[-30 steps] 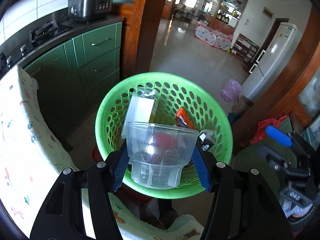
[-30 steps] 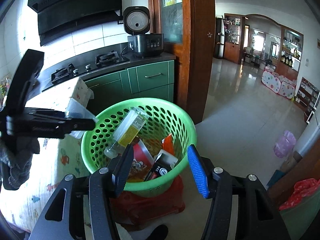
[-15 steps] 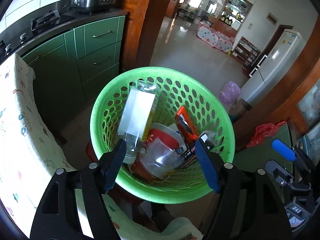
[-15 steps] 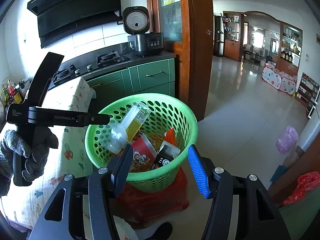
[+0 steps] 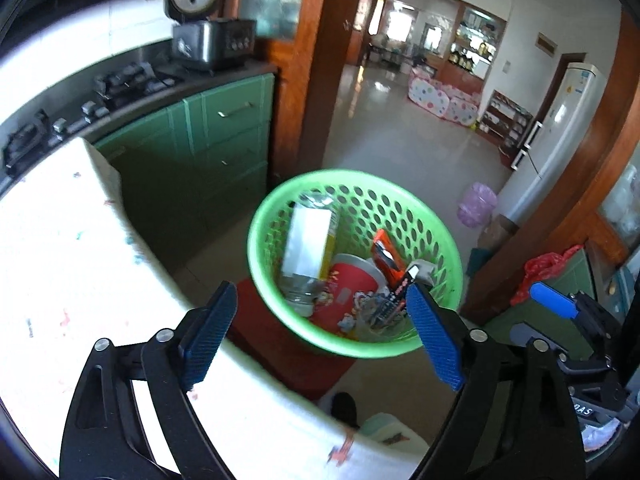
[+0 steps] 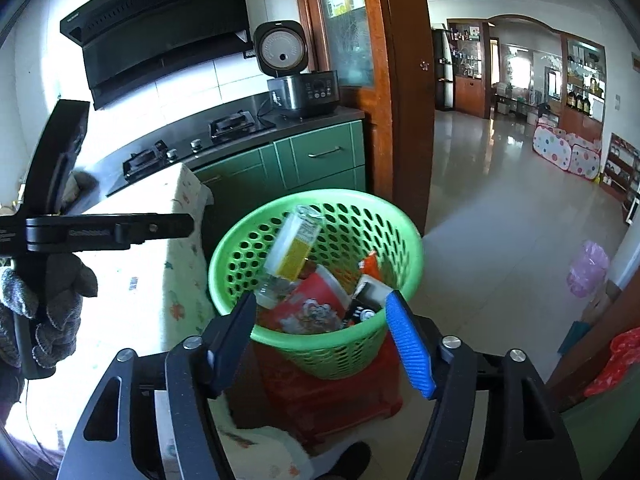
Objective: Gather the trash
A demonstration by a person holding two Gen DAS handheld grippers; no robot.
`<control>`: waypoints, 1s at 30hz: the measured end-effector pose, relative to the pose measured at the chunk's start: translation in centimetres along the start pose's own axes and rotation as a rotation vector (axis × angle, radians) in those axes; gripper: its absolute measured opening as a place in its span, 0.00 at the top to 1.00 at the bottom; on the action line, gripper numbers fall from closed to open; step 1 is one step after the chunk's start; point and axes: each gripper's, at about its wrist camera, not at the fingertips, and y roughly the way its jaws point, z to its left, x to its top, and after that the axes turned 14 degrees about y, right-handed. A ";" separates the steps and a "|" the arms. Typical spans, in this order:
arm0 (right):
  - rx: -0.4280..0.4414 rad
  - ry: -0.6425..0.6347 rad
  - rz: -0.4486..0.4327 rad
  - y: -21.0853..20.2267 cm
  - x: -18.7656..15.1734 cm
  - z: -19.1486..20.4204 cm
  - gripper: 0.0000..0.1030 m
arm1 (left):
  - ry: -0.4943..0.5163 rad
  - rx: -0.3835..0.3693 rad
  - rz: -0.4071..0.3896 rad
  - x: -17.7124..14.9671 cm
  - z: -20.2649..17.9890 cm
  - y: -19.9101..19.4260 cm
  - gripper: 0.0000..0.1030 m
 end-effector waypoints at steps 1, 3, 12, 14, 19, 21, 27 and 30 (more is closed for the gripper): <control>0.002 -0.001 -0.003 -0.1 -0.1 0.4 0.32 | 0.004 0.018 -0.005 -0.2 0.1 -0.7 0.15; 0.011 -0.003 -0.007 -0.6 -0.4 1.3 0.29 | 0.007 0.054 -0.026 -0.7 0.4 -2.4 0.12; 0.053 -0.029 -0.018 -2.9 -2.0 5.9 0.15 | -0.052 0.169 -0.073 -4.8 2.4 -9.6 0.05; 0.055 -0.050 -0.024 -3.4 -2.5 7.2 0.14 | -0.068 0.199 -0.080 -5.8 2.9 -11.1 0.05; 0.050 -0.092 -0.027 -4.6 -3.5 9.8 0.10 | -0.103 0.268 -0.097 -8.4 4.0 -15.0 0.05; 0.054 -0.107 -0.025 -5.0 -3.9 10.7 0.09 | -0.103 0.289 -0.097 -9.5 4.1 -16.4 0.05; 0.089 -0.128 -0.017 -6.0 -5.8 13.4 0.08 | -0.145 0.364 -0.099 -13.2 5.2 -19.8 0.05; 0.119 -0.130 -0.005 -6.4 -6.4 14.6 0.08 | -0.185 0.381 -0.107 -15.1 6.0 -21.4 0.05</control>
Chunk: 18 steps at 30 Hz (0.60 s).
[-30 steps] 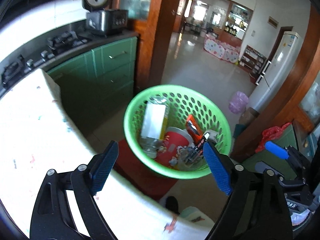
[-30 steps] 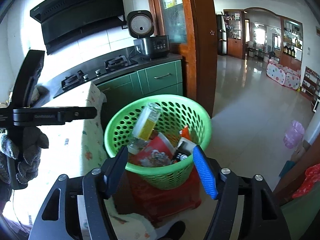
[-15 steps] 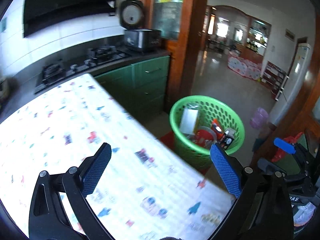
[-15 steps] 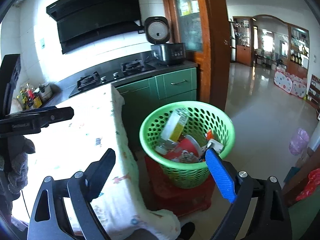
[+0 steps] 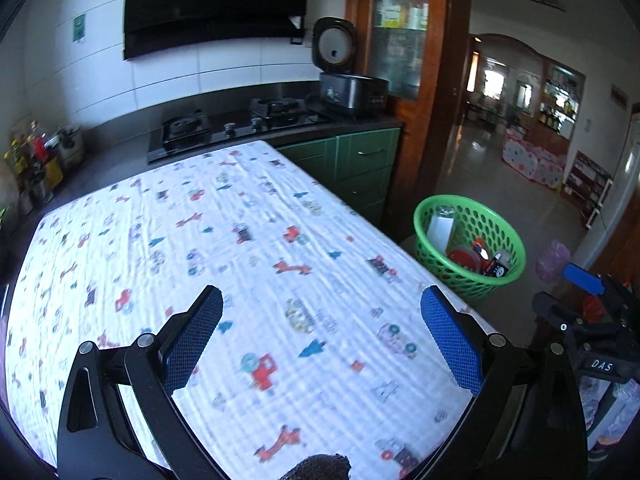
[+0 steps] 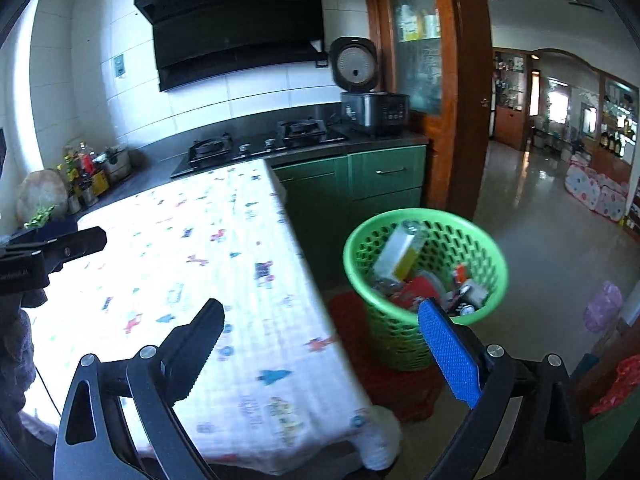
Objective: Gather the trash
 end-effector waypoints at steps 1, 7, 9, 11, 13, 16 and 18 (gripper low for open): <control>0.009 -0.004 0.001 -0.1 -0.1 0.4 0.08 | -0.010 0.013 -0.001 -0.5 0.5 -0.4 0.05; 0.015 -0.035 -0.011 -0.8 -1.0 2.5 0.08 | -0.044 0.088 -0.003 -4.0 2.5 -2.3 0.05; 0.020 -0.036 -0.011 -0.9 -1.4 3.0 0.08 | -0.049 0.105 -0.011 -4.7 2.8 -2.7 0.05; 0.023 -0.029 -0.007 -0.9 -1.7 3.3 0.08 | -0.051 0.123 -0.022 -5.3 3.0 -3.2 0.05; 0.023 -0.020 -0.002 -0.8 -2.0 3.4 0.08 | -0.043 0.131 -0.033 -5.4 2.8 -3.5 0.05; 0.021 -0.016 0.005 -0.7 -2.3 3.6 0.08 | -0.035 0.137 -0.046 -5.7 2.6 -3.6 0.05; 0.023 -0.016 0.002 -0.7 -2.3 3.7 0.08 | -0.043 0.132 -0.051 -5.8 2.6 -3.5 0.05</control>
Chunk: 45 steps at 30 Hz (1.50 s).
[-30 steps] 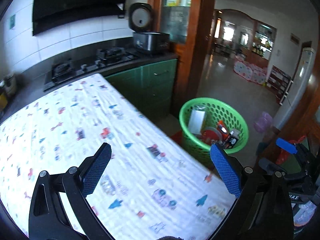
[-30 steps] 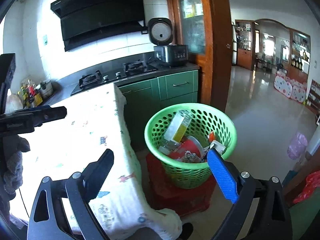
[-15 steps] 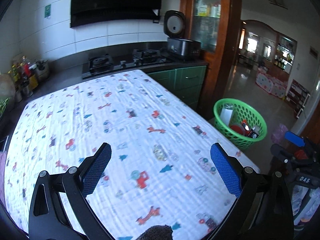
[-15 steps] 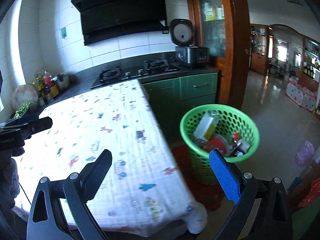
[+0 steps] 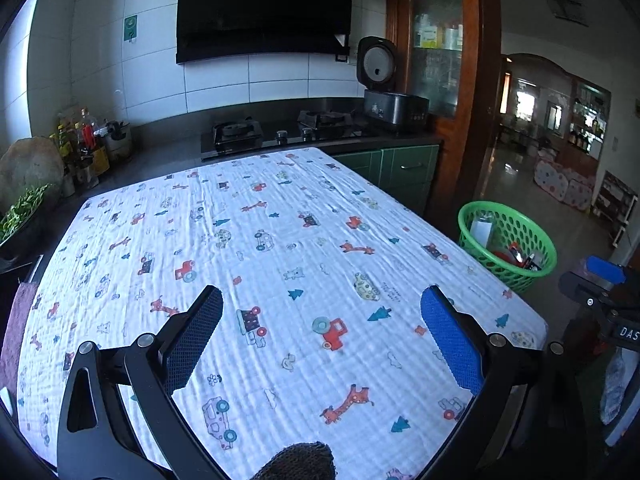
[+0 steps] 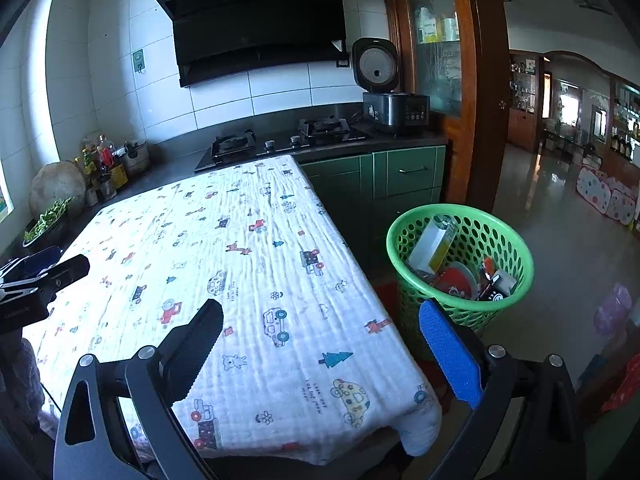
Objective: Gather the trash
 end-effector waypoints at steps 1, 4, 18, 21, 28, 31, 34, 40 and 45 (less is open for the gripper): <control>0.001 0.002 -0.002 0.0 0.0 0.1 0.07 | 0.000 -0.004 -0.002 0.0 -0.1 0.0 0.05; 0.006 0.007 -0.009 -0.2 -0.1 0.1 0.07 | 0.002 -0.003 -0.002 0.0 -0.2 0.1 0.05; 0.015 0.011 -0.014 -0.5 -0.3 0.5 0.07 | -0.014 -0.006 -0.011 -0.5 0.1 -0.3 0.05; 0.017 0.008 -0.014 -0.5 -0.4 0.7 0.07 | -0.013 -0.005 -0.012 -0.5 0.1 -0.4 0.05; 0.019 0.007 -0.012 -0.4 -0.4 0.7 0.07 | -0.012 -0.006 -0.014 -0.5 0.1 -0.4 0.05; 0.020 0.008 -0.012 -0.4 -0.4 0.7 0.07 | -0.011 -0.006 -0.014 -0.5 0.0 -0.4 0.05; 0.019 0.008 -0.013 -0.4 -0.4 0.7 0.07 | -0.010 -0.006 -0.015 -0.5 0.1 -0.5 0.05; 0.022 0.006 -0.011 -0.5 -0.5 0.7 0.07 | -0.011 -0.002 -0.015 -0.4 0.2 -0.7 0.05; 0.024 0.006 -0.012 -0.5 -0.5 0.8 0.07 | -0.007 -0.004 -0.016 -0.3 0.1 -0.8 0.05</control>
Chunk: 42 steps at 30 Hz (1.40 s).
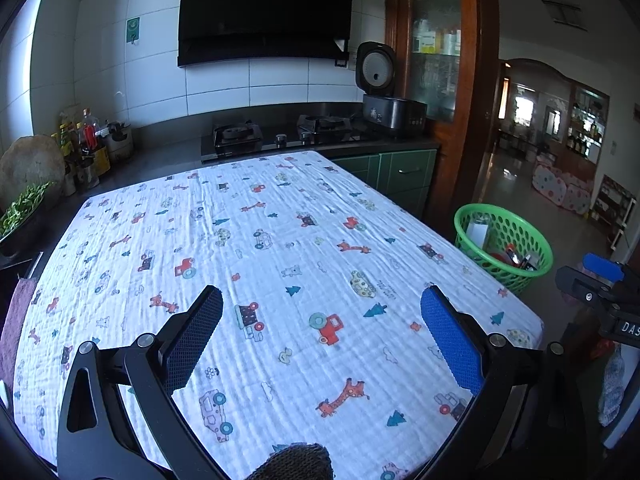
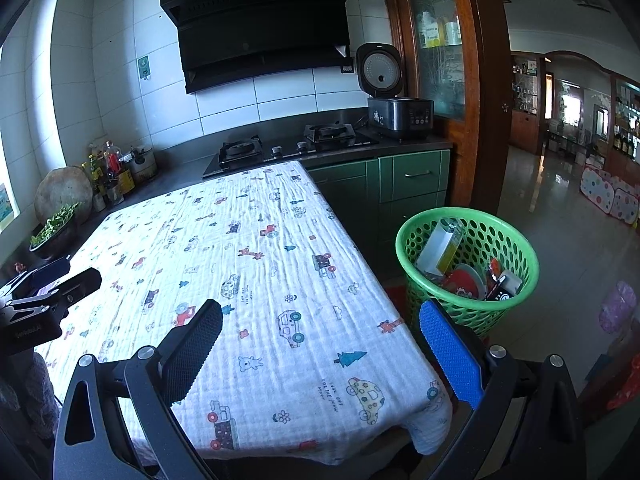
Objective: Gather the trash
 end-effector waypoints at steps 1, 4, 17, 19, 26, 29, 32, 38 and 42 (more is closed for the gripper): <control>-0.002 -0.001 -0.001 0.0 0.0 0.0 0.07 | 0.000 0.001 0.000 0.0 0.1 0.0 0.05; 0.002 -0.001 0.001 0.0 -0.1 0.1 0.07 | 0.001 -0.001 0.000 0.0 0.1 -0.1 0.05; 0.001 0.002 0.002 0.0 0.0 0.2 0.07 | 0.008 -0.005 0.001 0.1 -0.1 0.0 0.05; 0.001 0.001 0.001 0.0 0.0 0.1 0.07 | 0.011 -0.005 0.003 0.1 -0.2 0.1 0.05; 0.005 0.008 -0.005 0.0 0.0 -0.1 0.07 | 0.013 -0.004 0.001 0.1 -0.4 0.1 0.05; 0.006 0.006 -0.005 0.0 0.0 -0.1 0.07 | 0.014 -0.007 0.001 0.1 -0.5 0.1 0.05; 0.006 0.006 -0.006 0.0 0.0 -0.2 0.07 | 0.016 -0.009 0.001 0.2 -0.5 0.1 0.05; 0.010 0.007 -0.003 -0.1 -0.2 -0.3 0.07 | 0.016 -0.011 -0.003 0.1 -0.7 0.1 0.05; 0.013 0.007 0.000 0.0 -0.2 -0.2 0.07 | 0.024 0.002 -0.010 0.1 -0.9 0.1 0.05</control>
